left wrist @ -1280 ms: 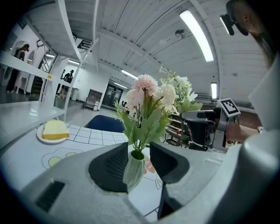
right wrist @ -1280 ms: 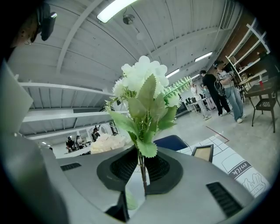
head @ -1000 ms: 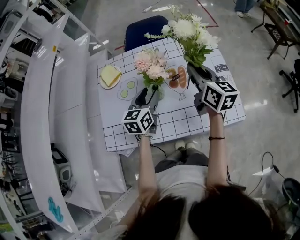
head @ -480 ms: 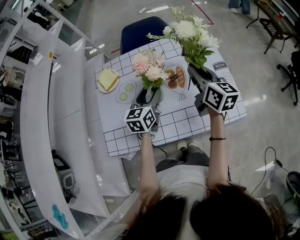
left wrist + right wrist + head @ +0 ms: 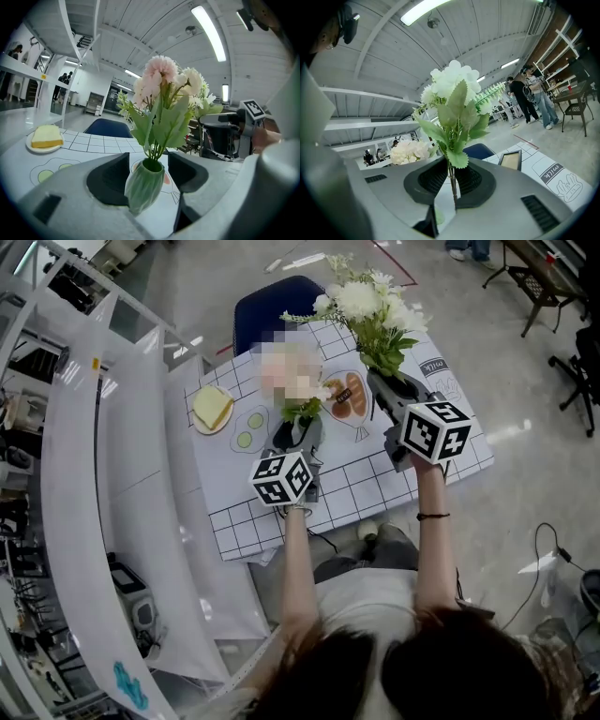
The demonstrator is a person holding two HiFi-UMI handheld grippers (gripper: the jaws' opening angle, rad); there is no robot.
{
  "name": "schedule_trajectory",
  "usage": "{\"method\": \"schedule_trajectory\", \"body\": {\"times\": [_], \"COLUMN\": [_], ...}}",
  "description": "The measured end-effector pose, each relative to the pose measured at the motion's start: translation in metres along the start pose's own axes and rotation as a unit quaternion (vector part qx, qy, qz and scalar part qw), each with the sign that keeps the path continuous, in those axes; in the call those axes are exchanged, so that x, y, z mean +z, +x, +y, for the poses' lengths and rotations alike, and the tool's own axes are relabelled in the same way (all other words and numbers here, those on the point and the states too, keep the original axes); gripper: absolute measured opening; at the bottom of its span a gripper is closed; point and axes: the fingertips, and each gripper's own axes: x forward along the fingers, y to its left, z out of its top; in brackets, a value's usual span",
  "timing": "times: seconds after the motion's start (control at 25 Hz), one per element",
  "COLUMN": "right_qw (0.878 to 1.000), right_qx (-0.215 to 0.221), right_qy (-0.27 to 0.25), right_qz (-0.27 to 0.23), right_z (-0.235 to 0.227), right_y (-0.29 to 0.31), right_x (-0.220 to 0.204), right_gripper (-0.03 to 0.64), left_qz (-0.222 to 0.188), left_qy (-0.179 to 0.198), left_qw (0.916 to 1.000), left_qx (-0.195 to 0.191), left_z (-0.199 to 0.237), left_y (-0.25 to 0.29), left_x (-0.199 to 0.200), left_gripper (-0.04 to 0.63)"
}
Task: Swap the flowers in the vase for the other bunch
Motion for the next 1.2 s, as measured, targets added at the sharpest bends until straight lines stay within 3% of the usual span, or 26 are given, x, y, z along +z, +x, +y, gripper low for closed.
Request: {"method": "schedule_trajectory", "body": {"times": [0.92, 1.2], "right_qw": [1.000, 1.000], "right_qx": [-0.004, -0.008], "right_qy": [-0.016, -0.015], "right_qz": [-0.002, -0.002], "right_z": [0.001, -0.004], "right_y": [-0.007, -0.010], "right_x": [0.007, 0.007], "right_gripper": [0.046, 0.047], "left_qz": [-0.017, -0.019], "left_qy": [0.003, 0.025], "left_qw": [0.9998, 0.9995], "left_qx": [-0.001, 0.003], "left_z": [-0.003, -0.002], "left_y": [0.009, 0.005], "left_x": [0.008, 0.011], "left_gripper": [0.243, 0.137]}}
